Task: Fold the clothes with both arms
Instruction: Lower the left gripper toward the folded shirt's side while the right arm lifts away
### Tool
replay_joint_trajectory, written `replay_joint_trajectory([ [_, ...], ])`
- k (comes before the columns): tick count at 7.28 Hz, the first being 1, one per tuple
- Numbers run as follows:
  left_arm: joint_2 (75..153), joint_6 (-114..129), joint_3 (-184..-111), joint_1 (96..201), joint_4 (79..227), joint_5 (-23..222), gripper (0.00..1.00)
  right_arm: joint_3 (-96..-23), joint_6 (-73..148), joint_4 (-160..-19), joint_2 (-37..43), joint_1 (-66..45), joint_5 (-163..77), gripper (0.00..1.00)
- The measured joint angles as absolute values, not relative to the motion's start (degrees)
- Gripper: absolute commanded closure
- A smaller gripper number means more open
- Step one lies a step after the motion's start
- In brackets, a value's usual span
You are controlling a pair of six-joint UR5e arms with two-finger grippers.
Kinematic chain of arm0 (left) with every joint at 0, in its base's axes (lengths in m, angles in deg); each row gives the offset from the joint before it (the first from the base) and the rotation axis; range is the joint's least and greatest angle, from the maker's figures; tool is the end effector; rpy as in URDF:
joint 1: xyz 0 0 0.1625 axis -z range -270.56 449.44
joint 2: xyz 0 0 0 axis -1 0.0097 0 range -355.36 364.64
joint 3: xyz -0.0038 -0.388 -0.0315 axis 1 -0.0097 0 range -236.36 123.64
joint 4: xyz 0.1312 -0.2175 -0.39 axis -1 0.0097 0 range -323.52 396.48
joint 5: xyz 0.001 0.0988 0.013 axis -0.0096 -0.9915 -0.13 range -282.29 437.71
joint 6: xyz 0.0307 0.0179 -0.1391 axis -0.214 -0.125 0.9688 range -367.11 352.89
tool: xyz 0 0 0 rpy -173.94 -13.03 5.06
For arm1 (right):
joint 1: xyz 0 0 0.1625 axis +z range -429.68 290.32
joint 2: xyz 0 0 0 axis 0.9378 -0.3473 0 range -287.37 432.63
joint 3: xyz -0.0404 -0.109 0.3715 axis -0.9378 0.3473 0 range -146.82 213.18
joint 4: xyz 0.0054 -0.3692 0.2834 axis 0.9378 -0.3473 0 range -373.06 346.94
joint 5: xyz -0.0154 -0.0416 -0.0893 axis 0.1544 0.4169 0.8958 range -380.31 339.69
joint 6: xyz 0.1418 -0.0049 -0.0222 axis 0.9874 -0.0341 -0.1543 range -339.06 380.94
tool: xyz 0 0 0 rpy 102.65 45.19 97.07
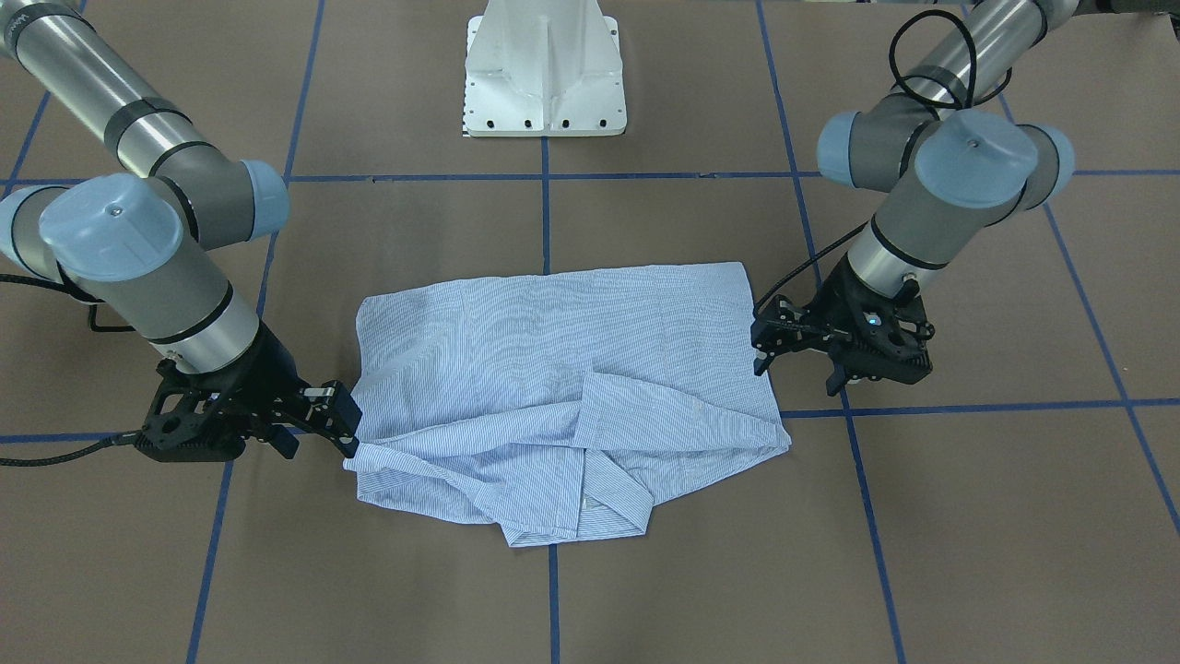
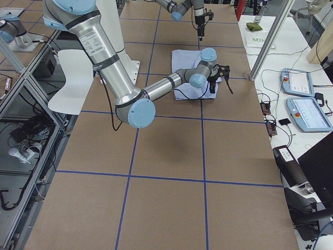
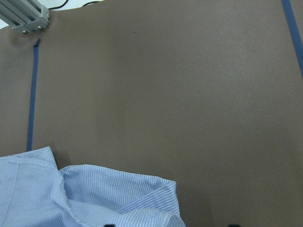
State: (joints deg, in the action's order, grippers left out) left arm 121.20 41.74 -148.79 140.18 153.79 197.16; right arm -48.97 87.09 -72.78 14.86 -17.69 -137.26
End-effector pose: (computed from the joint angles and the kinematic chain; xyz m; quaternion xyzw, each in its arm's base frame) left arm 0.4093 -0.5998 0.2811 0.1721 0.4784 0.0483 0.8598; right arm -0.4242 -0.6534 0.3004 0.1110 -0.4794 0.1063 0.8640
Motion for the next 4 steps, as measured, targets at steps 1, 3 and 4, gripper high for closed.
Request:
replay_joint_trajectory([
  [1,119.4,45.4,-151.3,138.4,153.9,197.1,0.0,-49.0,85.0,-72.8,14.3,-17.3,-137.8,0.0],
  [3,115.2,55.1,-156.7,129.9,154.0,191.7,0.0,-49.0,83.1,-72.7,13.9,-17.2,-137.9,0.0],
  [4,113.7,58.4,-157.9,126.5,154.1,189.5,0.0,-49.0,83.0,-72.5,13.8,-17.1,-137.8,0.0],
])
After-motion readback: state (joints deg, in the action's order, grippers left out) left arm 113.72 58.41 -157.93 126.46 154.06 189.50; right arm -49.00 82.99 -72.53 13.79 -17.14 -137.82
